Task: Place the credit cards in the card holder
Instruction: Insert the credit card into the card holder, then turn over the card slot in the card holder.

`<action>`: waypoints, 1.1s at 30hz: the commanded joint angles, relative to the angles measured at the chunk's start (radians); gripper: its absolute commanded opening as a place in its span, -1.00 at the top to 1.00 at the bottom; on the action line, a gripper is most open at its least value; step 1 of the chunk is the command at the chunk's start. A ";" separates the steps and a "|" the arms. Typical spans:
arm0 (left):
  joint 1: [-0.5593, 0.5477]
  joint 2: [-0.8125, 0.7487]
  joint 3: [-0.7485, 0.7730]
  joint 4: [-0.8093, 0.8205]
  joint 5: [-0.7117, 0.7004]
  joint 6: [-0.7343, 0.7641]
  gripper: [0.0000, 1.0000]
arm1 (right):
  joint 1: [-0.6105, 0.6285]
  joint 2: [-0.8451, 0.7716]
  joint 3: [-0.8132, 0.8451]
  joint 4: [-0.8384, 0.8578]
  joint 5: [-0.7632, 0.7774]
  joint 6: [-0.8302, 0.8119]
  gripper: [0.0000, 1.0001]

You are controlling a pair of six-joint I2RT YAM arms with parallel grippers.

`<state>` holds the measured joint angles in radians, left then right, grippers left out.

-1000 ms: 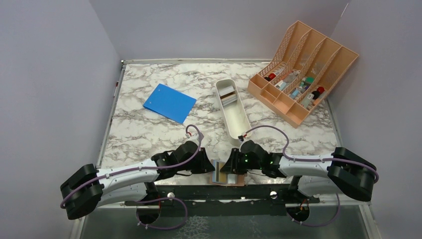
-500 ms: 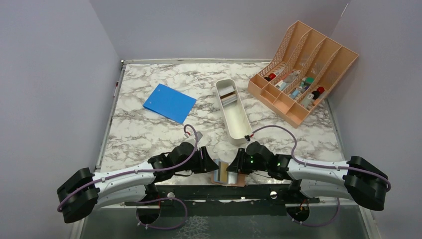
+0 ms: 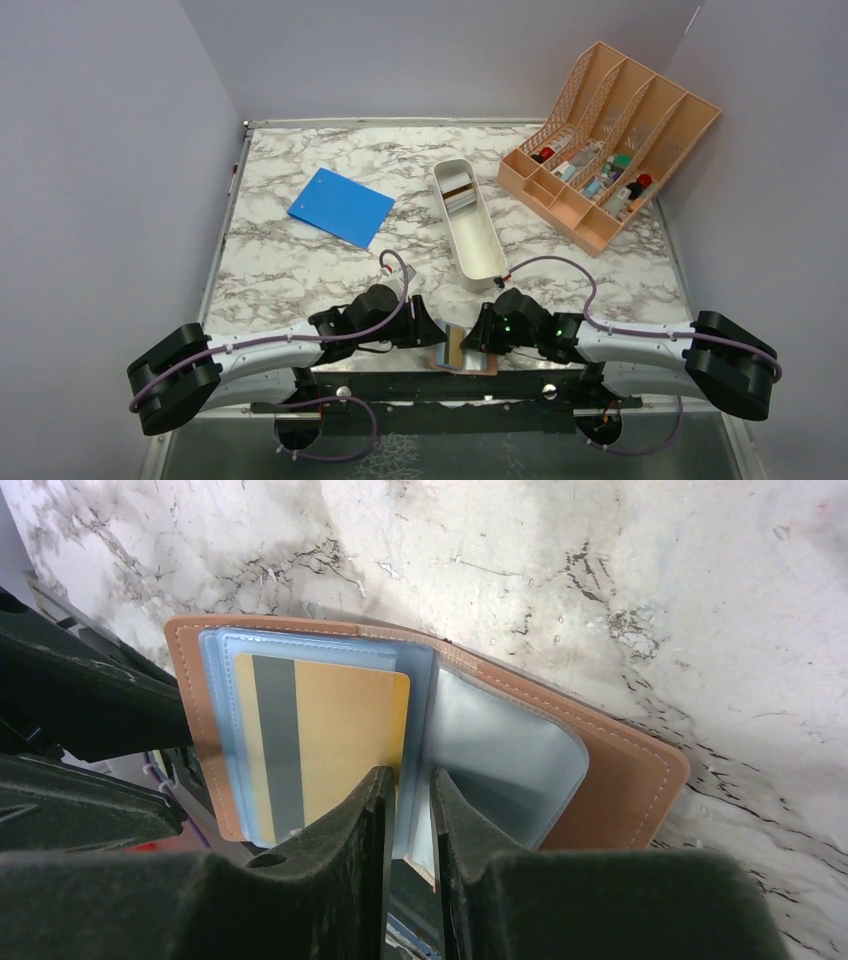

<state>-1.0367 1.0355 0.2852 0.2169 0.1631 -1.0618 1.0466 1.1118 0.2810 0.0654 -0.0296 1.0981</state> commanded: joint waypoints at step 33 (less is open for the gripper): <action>-0.006 0.077 0.030 0.188 0.107 0.036 0.82 | 0.006 0.057 -0.028 0.079 0.003 -0.026 0.53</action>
<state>-1.0363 1.1370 0.3031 0.3027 0.2192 -1.0294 1.0466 1.1496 0.2584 0.1543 -0.0349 1.0977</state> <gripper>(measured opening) 0.091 0.236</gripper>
